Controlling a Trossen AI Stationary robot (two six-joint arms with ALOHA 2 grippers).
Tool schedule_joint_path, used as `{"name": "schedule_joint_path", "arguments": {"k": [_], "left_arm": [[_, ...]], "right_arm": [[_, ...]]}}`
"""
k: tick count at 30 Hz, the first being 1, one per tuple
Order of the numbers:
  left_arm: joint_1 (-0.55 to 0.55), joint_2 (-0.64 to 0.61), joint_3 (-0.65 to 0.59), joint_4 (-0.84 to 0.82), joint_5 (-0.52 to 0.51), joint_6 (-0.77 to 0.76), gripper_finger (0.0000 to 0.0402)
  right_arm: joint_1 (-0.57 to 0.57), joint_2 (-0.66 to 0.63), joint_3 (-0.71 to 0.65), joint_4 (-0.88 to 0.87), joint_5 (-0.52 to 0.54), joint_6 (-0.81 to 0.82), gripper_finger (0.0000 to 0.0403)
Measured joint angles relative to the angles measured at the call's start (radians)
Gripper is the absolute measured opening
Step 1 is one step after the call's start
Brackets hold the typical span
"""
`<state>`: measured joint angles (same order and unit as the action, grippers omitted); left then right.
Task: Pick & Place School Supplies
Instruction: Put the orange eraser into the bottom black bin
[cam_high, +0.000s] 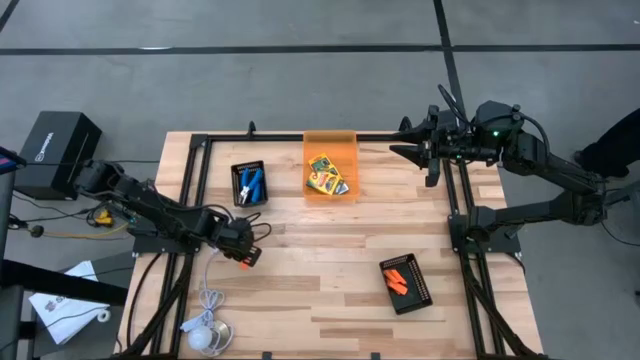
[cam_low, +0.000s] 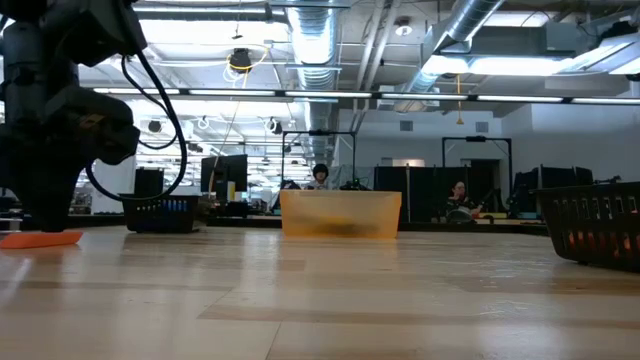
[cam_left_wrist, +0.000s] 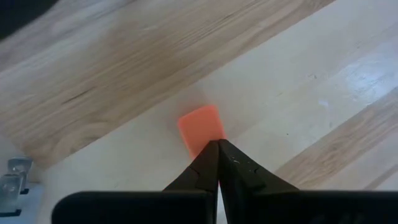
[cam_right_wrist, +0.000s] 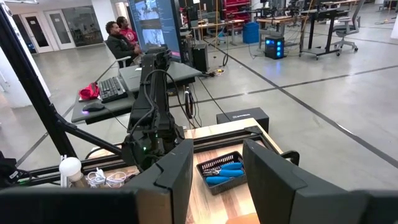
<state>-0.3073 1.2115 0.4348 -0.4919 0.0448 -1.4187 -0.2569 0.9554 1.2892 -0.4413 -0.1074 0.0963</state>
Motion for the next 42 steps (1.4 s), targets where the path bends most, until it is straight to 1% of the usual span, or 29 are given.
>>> {"name": "schedule_joint_path", "arguments": {"k": [10,14,20,23,27,34,36,40,42], "left_arm": [[0.0,0.0,-0.01,-0.002,0.017,0.026,0.0],[0.0,-0.019,-0.013,-0.021,0.026,0.032,0.0],[-0.003,-0.088,-0.025,-0.172,0.051,0.028,0.0],[-0.004,-0.116,-0.045,-0.179,0.051,0.029,0.0],[-0.012,-0.12,-0.07,-0.168,0.07,0.025,0.0],[-0.017,-0.132,-0.071,-0.166,0.067,0.021,0.0],[-0.016,-0.154,-0.062,-0.173,0.048,0.005,0.0],[-0.016,-0.224,-0.03,-0.144,-0.082,-0.002,0.0],[-0.016,-0.241,-0.034,-0.156,-0.12,-0.002,0.0]], "right_arm": [[0.0,0.0,0.0,0.0,0.001,-0.001,0.0132],[0.0,0.0,0.0,0.0,0.001,-0.001,0.0132],[0.0,0.0,0.0,-0.003,0.002,-0.004,0.0132],[0.0,0.0,0.0,-0.004,0.003,-0.018,0.0132],[0.0,0.0,0.0,-0.009,0.003,-0.018,0.0132],[0.0,0.0,0.0,-0.016,0.003,-0.018,0.0132],[0.0,0.0,0.0,-0.016,0.003,-0.018,0.0132],[0.0,0.0,0.0,-0.016,0.003,-0.018,0.0132],[0.0,0.0,0.0,-0.015,0.003,-0.018,0.0132]]}}
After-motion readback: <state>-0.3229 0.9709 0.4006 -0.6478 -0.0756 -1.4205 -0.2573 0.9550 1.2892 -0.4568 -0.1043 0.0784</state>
